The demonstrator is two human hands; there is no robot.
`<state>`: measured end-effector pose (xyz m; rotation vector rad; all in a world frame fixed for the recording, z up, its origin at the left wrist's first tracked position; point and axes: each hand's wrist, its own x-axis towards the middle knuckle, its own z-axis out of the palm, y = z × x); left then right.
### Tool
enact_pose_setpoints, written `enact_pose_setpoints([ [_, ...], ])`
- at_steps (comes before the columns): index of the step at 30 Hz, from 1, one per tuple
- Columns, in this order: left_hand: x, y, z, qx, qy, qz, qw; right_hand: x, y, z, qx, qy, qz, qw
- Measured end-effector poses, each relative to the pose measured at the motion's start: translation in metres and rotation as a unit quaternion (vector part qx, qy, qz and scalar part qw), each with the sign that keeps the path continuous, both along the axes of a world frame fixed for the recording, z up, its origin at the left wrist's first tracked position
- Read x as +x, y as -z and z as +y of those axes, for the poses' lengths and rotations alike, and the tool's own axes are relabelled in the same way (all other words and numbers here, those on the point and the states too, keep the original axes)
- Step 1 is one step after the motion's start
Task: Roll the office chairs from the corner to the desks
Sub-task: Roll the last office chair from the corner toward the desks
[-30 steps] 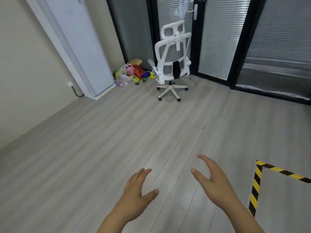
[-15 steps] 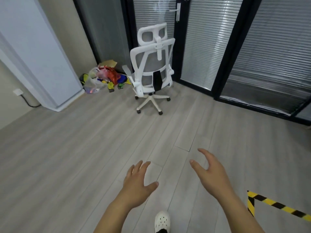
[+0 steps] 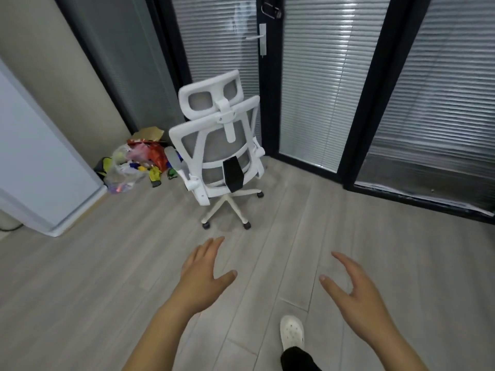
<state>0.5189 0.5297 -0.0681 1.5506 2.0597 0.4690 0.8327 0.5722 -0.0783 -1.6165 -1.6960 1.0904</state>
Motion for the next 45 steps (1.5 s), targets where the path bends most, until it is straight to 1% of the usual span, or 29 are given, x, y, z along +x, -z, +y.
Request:
enact_pose_setpoints([
  [5,-0.033,-0.003,0.110,-0.017,-0.070,0.007,0.997,-0.039,0.009,0.168,-0.019,-0.055,0.006,0.998],
  [9,-0.061,-0.013,0.183,0.027,-0.127,0.003,0.992,-0.086,-0.003,0.298,0.006,-0.135,-0.020,0.991],
  [13,-0.093,-0.015,0.245,0.037,-0.147,-0.006,0.988,-0.144,-0.022,0.404,0.054,-0.210,-0.034,0.976],
  [17,-0.158,-0.015,0.340,0.072,-0.163,0.028,0.984,-0.201,-0.042,0.502,0.114,-0.239,-0.077,0.961],
  [19,-0.192,-0.018,0.389,0.100,-0.183,0.042,0.977,-0.224,-0.051,0.545,0.123,-0.254,-0.103,0.954],
  [21,-0.229,-0.022,0.435,0.106,-0.196,0.045,0.974,-0.246,-0.061,0.587,0.122,-0.265,-0.128,0.948],
  [23,-0.260,-0.021,0.473,0.107,-0.188,0.072,0.974,-0.265,-0.069,0.623,0.128,-0.285,-0.172,0.934],
  [27,-0.296,-0.014,0.535,0.083,-0.141,0.118,0.979,-0.302,-0.074,0.695,0.186,-0.317,-0.219,0.904],
  [29,-0.301,-0.009,0.551,0.045,-0.107,0.134,0.984,-0.316,-0.066,0.728,0.210,-0.326,-0.259,0.885],
  [31,-0.304,-0.001,0.558,0.026,-0.094,0.142,0.985,-0.331,-0.055,0.756,0.228,-0.359,-0.294,0.856],
  [33,-0.302,0.005,0.562,0.038,-0.123,0.149,0.980,-0.349,-0.041,0.781,0.244,-0.406,-0.326,0.818],
  [35,-0.294,0.012,0.564,0.063,-0.146,0.181,0.971,-0.362,-0.027,0.800,0.238,-0.440,-0.334,0.799],
  [37,-0.284,0.019,0.563,0.074,-0.166,0.205,0.962,-0.367,-0.013,0.810,0.244,-0.469,-0.307,0.792],
  [41,-0.254,0.024,0.556,0.087,-0.256,0.206,0.941,-0.359,0.010,0.813,0.357,-0.487,-0.214,0.768],
  [45,-0.199,0.032,0.544,0.097,-0.359,0.183,0.910,-0.349,0.026,0.816,0.428,-0.496,-0.140,0.743],
])
